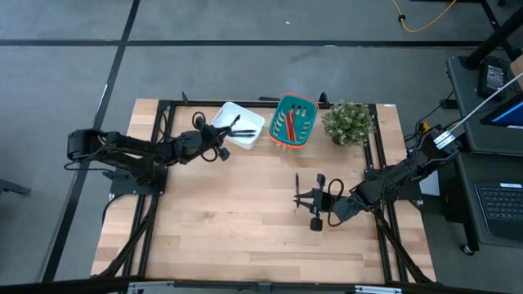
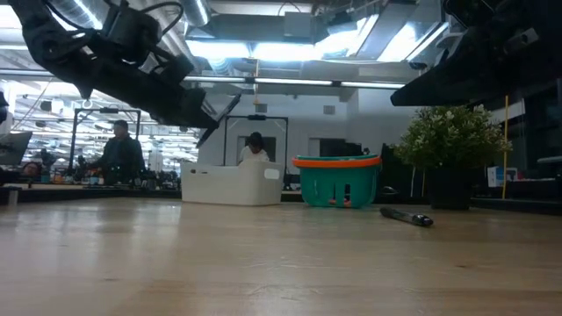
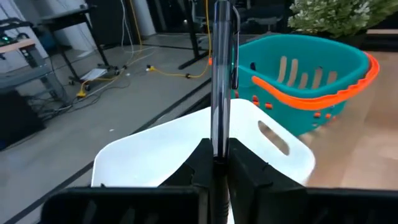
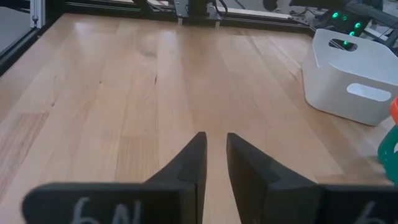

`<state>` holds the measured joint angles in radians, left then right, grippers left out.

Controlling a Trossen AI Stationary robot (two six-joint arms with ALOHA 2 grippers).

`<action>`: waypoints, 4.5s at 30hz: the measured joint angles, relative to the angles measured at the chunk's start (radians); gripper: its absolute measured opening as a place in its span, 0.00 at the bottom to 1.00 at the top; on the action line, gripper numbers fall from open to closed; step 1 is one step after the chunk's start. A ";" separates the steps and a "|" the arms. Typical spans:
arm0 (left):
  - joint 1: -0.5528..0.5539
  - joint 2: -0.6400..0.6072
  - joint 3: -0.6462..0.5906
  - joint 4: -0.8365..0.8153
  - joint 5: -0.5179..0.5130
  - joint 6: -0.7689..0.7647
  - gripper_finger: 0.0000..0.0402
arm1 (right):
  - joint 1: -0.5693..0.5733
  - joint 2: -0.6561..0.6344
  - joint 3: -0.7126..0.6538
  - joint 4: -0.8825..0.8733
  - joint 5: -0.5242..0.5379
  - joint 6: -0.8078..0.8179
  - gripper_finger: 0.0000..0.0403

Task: Sort pens & pencils
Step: Put the black pen into the white bin

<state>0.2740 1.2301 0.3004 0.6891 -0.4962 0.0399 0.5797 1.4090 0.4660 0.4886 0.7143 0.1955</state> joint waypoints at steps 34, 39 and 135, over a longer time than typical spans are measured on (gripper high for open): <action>0.281 0.307 0.419 -0.659 0.308 0.230 0.05 | -0.115 0.000 0.000 0.000 -0.080 -0.047 0.16; 0.281 0.375 0.533 -0.796 0.312 0.284 0.05 | -0.115 0.000 0.000 0.000 -0.089 -0.047 0.16; -0.729 -0.492 -0.090 -0.530 0.123 -0.060 0.26 | -0.417 0.254 0.462 -0.886 -0.609 1.033 0.47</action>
<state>-0.4549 0.7376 0.2104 0.1591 -0.3733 -0.0201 0.1624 1.6627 0.9283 -0.3979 0.1054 1.2287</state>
